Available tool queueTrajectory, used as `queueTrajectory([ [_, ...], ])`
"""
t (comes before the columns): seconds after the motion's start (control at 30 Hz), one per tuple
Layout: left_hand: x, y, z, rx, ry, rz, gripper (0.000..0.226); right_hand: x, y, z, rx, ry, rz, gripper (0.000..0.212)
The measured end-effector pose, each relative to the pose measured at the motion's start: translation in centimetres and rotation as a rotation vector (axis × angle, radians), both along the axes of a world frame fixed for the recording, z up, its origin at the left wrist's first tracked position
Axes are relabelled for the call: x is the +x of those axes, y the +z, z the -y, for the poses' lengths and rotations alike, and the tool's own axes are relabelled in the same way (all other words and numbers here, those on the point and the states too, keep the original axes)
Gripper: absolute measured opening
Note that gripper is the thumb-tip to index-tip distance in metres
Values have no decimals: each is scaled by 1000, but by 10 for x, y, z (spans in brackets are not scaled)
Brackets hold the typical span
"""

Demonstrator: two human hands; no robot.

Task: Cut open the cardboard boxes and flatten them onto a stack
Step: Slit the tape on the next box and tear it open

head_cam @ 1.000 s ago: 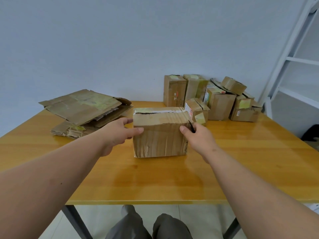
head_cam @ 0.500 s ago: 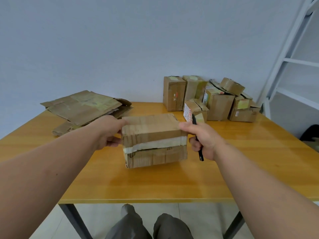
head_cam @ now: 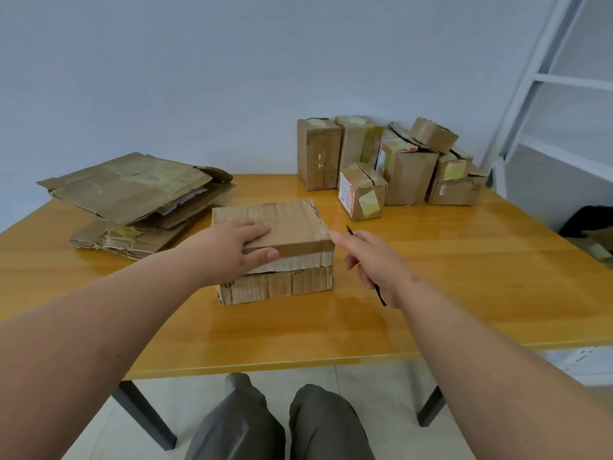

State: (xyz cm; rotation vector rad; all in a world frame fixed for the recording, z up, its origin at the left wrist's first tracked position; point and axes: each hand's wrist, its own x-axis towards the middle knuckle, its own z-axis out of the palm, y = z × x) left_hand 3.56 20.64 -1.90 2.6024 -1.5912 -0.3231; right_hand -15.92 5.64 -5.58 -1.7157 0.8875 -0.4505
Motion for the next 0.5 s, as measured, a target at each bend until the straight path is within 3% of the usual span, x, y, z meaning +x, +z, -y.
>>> queueTrajectory([
  [0.1,6,-3,-3,-6,-30,13,82,-10,-8,3,-32,-44,-71,31],
  [0.2,9,-6,-4,-17,-48,12,80,-14,-18,6,-216,-44,-124,16],
  [0.5,17,-14,-7,-76,-72,-64,77,-23,-43,-4,-603,66,-22,12],
])
